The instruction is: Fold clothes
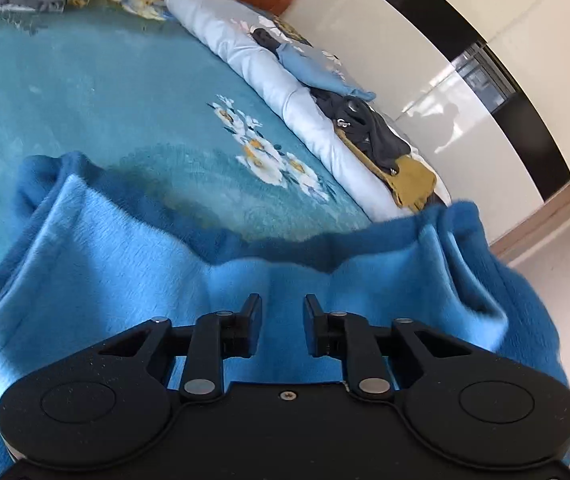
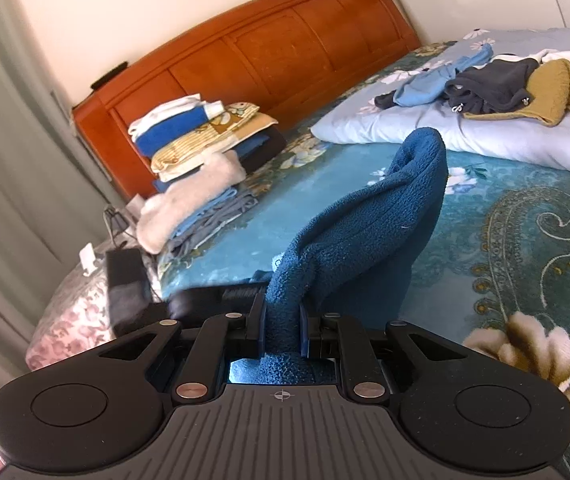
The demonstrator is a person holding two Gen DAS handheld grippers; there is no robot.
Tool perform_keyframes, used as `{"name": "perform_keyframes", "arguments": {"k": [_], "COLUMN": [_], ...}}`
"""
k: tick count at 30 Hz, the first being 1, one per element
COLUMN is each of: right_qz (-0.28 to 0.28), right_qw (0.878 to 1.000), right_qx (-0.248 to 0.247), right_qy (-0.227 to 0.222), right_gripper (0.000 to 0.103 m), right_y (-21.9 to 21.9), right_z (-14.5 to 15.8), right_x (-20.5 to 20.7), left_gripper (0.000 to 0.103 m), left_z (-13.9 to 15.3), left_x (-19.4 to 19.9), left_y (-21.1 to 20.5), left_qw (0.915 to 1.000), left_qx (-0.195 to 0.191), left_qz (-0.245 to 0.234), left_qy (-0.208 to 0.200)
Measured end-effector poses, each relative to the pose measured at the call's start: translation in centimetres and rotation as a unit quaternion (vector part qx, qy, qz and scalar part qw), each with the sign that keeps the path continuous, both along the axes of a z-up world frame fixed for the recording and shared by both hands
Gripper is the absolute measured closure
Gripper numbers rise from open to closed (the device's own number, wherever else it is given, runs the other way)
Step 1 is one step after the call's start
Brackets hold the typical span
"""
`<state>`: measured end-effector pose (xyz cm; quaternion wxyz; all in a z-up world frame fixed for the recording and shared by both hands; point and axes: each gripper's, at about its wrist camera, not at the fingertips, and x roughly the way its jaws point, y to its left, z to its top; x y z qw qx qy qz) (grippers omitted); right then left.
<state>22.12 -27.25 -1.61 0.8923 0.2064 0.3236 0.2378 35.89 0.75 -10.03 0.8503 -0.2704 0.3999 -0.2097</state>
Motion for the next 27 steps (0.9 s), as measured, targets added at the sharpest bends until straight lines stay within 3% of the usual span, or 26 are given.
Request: {"name": "perform_keyframes", "arguments": {"k": [6, 18, 21, 27], "right_qz": [0.008, 0.029, 0.034, 0.058], "right_qw": [1.0, 1.0, 0.999, 0.998], "right_qx": [-0.005, 0.0, -0.002, -0.01], "right_qy": [-0.002, 0.004, 0.005, 0.0], "right_gripper": [0.09, 0.09, 0.09, 0.09], "right_y": [0.6, 3.9, 4.4, 6.4], "right_z": [0.2, 0.0, 0.0, 0.2], "right_x": [-0.1, 1.5, 1.5, 1.4], "left_gripper": [0.093, 0.098, 0.1, 0.099], "left_z": [-1.6, -4.9, -3.8, 0.8], "left_x": [2.3, 4.9, 4.1, -0.2], "left_y": [-0.4, -1.1, 0.0, 5.9], "left_qw": [0.9994, 0.9964, 0.9972, 0.9985], "left_qx": [-0.008, -0.004, -0.023, -0.037], "left_qz": [0.019, 0.004, -0.002, 0.037], "left_qy": [0.029, 0.085, 0.071, -0.018]}}
